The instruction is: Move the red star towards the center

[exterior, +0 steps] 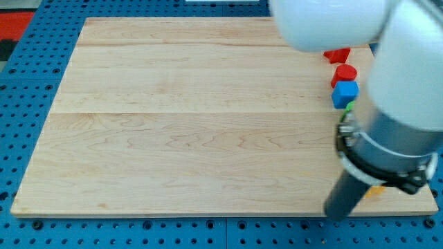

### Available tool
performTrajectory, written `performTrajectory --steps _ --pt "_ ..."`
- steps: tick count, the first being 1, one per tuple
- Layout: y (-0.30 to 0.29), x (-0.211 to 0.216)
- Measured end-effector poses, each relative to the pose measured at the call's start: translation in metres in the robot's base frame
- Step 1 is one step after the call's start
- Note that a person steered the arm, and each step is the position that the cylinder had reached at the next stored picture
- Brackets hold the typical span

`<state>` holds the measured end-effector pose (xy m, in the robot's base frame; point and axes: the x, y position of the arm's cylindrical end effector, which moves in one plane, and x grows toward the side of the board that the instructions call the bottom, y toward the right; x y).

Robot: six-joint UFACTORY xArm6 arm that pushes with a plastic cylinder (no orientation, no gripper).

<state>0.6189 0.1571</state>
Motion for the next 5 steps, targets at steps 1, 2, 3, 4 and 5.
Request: performTrajectory --steps 1,2,3,4,5 --pt "0.008 0.000" --pt "0.047 -0.001" --pt "0.105 -0.002" --pt "0.147 -0.050" --pt "0.172 -0.122"
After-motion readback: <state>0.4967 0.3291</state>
